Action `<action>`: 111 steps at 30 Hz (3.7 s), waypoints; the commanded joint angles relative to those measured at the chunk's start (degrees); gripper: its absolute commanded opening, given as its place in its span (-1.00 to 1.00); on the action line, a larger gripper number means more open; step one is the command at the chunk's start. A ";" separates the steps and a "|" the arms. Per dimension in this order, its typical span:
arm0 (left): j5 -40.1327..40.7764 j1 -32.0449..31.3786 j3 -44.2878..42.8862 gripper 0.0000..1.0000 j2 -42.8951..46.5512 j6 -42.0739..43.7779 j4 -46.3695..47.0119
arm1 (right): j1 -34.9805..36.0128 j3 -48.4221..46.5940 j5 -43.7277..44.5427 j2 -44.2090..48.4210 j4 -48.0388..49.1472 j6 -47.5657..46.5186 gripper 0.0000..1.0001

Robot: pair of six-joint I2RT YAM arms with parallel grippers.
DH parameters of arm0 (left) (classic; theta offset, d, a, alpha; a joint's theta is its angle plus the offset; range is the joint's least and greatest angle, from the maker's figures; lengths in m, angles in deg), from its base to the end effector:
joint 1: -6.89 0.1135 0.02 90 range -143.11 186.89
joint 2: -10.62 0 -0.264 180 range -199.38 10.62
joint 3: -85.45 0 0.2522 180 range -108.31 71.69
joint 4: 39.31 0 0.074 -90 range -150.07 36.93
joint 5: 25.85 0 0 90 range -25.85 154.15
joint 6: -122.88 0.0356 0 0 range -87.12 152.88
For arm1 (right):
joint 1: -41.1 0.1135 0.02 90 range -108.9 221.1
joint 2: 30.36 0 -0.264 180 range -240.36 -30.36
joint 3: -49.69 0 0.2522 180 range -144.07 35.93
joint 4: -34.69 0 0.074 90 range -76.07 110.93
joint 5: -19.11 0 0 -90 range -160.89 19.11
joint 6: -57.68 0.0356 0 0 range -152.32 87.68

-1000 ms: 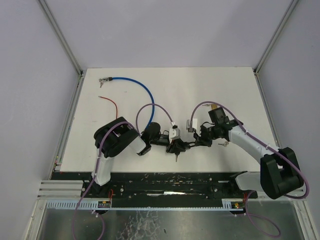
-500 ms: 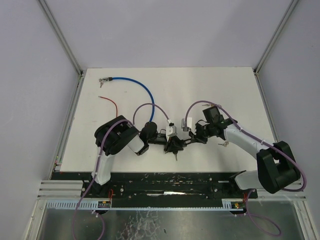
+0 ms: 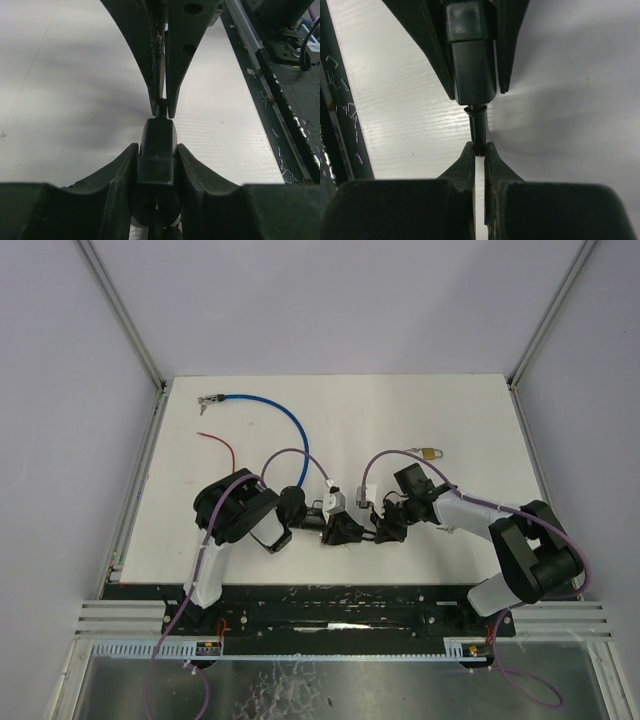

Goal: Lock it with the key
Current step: Lock the lock.

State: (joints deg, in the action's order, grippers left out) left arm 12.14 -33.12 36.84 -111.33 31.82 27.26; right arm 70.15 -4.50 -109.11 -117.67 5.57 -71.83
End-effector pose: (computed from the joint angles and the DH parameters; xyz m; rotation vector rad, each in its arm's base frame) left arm 0.2326 -0.2319 0.0846 1.2360 1.3299 -1.2802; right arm 0.2221 0.1486 0.1492 -1.5796 1.9386 0.8035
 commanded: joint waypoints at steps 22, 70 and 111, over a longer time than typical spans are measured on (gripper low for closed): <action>9.97 -2.99 3.01 -1.00 10.60 -8.82 11.43 | -9.30 -16.60 -27.27 7.28 -27.20 -25.79 0.39; 34.22 -18.40 12.91 -0.99 33.22 -8.70 11.69 | -18.64 -4.19 -40.42 28.16 -22.67 -9.78 -0.27; 17.94 -14.12 -6.20 0.20 26.20 14.44 -37.32 | -14.48 -15.88 -9.31 26.84 -39.80 -23.68 -1.00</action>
State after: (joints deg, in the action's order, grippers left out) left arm 33.80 -47.34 33.65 -83.31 45.30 -8.36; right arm 54.83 -17.53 -116.69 -91.16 -35.80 -96.13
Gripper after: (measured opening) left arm 0.617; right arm 0.058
